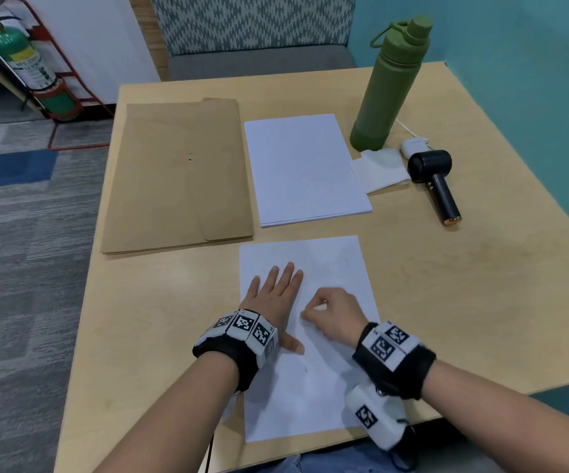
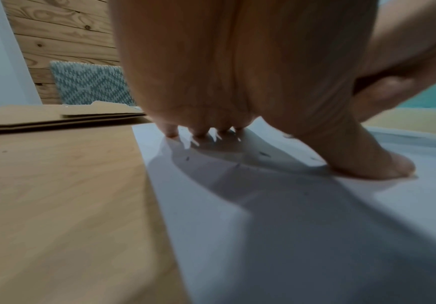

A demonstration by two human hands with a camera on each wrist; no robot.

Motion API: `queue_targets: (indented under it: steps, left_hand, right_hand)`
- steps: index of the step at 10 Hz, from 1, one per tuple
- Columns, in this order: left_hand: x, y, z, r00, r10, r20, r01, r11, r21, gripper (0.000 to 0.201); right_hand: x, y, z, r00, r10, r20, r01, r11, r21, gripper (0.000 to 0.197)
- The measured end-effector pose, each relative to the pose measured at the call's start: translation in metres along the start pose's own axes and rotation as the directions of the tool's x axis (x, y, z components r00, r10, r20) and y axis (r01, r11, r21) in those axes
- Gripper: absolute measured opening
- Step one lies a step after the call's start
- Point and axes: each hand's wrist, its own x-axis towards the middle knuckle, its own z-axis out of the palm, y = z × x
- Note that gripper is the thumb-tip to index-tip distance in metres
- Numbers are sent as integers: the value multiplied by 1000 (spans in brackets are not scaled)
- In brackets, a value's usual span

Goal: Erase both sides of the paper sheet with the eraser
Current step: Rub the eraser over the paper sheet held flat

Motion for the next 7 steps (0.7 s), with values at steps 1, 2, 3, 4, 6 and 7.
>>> queue_targets:
  steps: [1,2,3,4,6,7]
  left_hand:
    - [-1,0,0,1000,1,0,-1,1000,-2,127]
    - [-1,0,0,1000,1,4,-1,1000,0,127]
    - [0,-1,0,1000,6,13,-6,1000,3,127]
    - [0,-1,0,1000,9,7,-9,1000,3,127]
    - [-1,-1,0,1000,8,10,-8,1000,5,127]
    - [-1,-1,0,1000,10,3,-10,1000,9,127]
  right_hand:
    - [23,1,-21,986,34,-164,-22,997,71,12]
    - [16,2,-10,986,62,-155,-48,994,95,20]
    - [4,0,0,996,85,-39,-81,993,86,20]
    - [22,-3,-17,984,125,-127,-108,985,137,20]
    - [9,-7,-4,990,131,-60,-124,986,109,21]
    - [20,-8,-16,976,157,-150,-133,979,158,18]
